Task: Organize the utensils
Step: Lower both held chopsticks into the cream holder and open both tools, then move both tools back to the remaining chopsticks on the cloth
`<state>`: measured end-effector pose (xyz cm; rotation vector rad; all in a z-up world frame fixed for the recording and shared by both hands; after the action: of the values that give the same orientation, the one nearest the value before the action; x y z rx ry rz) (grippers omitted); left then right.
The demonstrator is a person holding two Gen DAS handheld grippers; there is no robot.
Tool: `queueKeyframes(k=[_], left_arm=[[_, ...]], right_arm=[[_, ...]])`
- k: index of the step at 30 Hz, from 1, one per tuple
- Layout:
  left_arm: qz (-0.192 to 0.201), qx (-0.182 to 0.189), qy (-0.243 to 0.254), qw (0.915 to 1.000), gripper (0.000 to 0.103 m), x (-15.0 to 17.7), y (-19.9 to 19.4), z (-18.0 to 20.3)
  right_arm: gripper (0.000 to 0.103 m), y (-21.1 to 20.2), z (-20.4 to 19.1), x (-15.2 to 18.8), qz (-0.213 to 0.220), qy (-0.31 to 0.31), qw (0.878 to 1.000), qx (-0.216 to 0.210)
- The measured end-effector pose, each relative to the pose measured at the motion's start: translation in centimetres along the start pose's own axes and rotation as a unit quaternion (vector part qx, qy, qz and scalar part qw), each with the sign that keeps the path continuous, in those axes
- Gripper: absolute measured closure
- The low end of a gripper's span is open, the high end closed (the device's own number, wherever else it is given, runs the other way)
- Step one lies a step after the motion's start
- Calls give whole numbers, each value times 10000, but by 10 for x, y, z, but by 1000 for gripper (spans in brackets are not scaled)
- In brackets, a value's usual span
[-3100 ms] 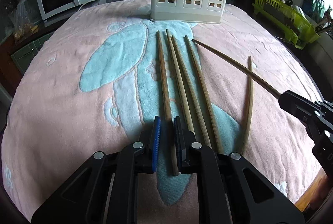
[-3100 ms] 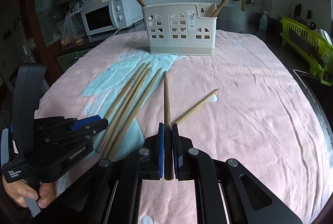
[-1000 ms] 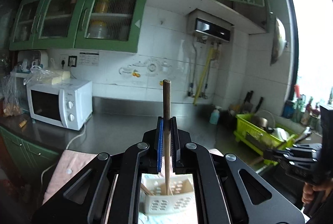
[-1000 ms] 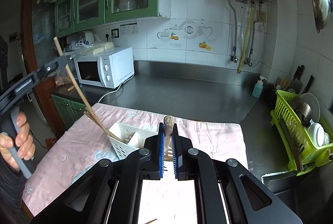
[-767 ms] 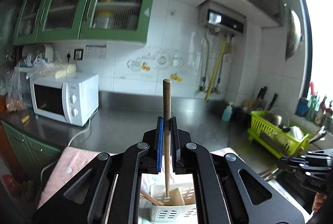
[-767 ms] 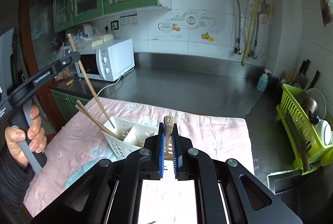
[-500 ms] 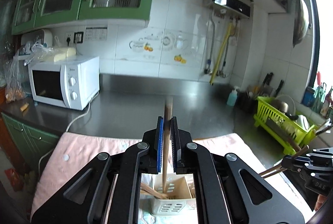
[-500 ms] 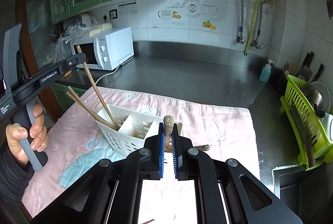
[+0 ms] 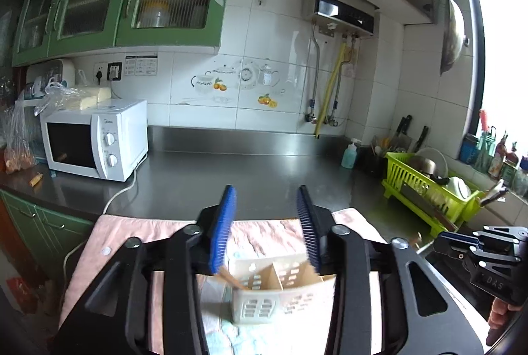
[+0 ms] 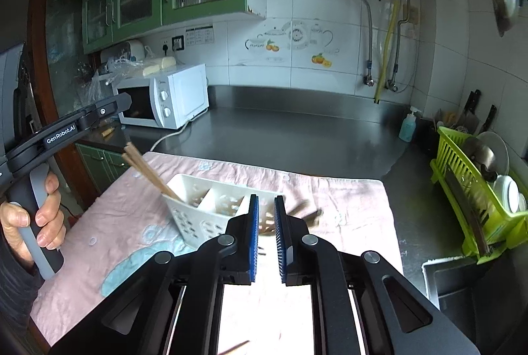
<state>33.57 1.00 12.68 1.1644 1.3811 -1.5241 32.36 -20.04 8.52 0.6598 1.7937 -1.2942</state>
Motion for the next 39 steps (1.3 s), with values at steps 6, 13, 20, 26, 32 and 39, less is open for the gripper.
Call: queueKeyframes(k=[6, 13, 20, 26, 32, 39], left_arm=[[-152, 36, 91, 9998, 49, 36, -52, -1], [-490, -165, 161, 9985, 44, 97, -95, -13], [-836, -299, -21, 9961, 42, 157, -119, -34], [-909, -254, -80, 9955, 42, 187, -130, -44], [-1064, -114, -151, 9941, 42, 209, -135, -51], [-1422, 207, 3, 9896, 42, 241, -136, -33]], right_arm=[[92, -28, -24, 72, -272, 223, 9990, -284], [92, -23, -52, 183, -1151, 862, 9881, -550], [91, -15, -66, 262, -1801, 1687, 9676, -538], [91, -6, -82, 281, -2020, 1884, 9608, -258], [90, 4, -80, 287, -2131, 2136, 9534, -14], [89, 15, -81, 289, -2203, 2202, 9501, 186]])
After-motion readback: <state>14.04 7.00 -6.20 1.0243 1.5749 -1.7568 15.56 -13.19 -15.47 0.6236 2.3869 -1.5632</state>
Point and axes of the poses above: each gripper's, at about its wrist camera, not at the fingertips, and y roughly the way its jaws point, z to its right, x to its underside, the point moved 7 cm from there along y, roughly the way its jaws point, and after that the axes turned 8 degrees about y, right-handed, at the moved point
